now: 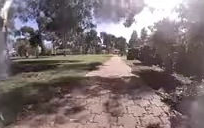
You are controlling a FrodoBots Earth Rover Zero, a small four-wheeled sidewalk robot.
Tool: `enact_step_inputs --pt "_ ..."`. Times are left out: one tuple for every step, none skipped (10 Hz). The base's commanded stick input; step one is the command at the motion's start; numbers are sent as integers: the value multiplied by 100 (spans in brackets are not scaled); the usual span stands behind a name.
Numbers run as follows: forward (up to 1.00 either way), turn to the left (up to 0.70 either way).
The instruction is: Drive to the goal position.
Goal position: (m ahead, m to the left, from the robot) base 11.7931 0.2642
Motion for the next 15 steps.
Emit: enact_step_inputs --pt "70 0" --pt "70 0" --pt "70 0" --pt "70 0" --pt "70 0" --pt "70 0" --pt "70 -34" --pt "70 -34" --pt "70 -34" --pt "70 0" --pt "70 0" --pt "70 0" --pt "70 0" --pt "70 0" --pt "70 0"
